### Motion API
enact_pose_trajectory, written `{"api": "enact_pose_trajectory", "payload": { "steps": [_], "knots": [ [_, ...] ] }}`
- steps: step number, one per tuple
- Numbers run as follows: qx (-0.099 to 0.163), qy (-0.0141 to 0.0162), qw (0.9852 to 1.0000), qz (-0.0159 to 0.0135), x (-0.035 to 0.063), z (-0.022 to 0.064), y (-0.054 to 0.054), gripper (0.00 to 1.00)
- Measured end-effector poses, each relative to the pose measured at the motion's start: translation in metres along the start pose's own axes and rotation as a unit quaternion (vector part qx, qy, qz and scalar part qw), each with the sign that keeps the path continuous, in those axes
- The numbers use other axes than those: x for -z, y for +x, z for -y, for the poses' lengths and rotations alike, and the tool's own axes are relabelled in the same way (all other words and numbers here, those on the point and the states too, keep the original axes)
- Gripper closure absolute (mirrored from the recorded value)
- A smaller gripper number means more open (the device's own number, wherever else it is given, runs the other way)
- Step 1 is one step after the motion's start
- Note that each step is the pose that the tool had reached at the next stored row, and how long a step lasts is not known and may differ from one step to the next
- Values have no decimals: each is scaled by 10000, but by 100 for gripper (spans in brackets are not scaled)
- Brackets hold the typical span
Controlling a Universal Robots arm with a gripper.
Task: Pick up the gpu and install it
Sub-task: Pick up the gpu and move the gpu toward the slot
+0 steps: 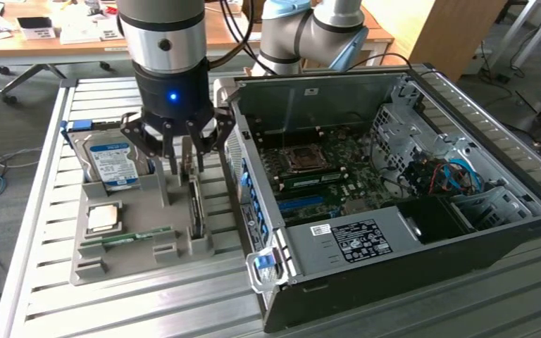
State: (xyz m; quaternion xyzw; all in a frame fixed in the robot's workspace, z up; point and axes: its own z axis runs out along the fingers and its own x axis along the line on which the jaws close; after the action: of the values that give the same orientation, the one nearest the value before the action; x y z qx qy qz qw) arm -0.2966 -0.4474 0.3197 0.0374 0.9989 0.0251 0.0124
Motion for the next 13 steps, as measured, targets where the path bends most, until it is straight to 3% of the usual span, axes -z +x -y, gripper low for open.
{"api": "enact_pose_trajectory", "payload": {
  "steps": [13],
  "knots": [
    [0, 0, 10000, 0, -27, 1, 1, 57]
  ]
}}
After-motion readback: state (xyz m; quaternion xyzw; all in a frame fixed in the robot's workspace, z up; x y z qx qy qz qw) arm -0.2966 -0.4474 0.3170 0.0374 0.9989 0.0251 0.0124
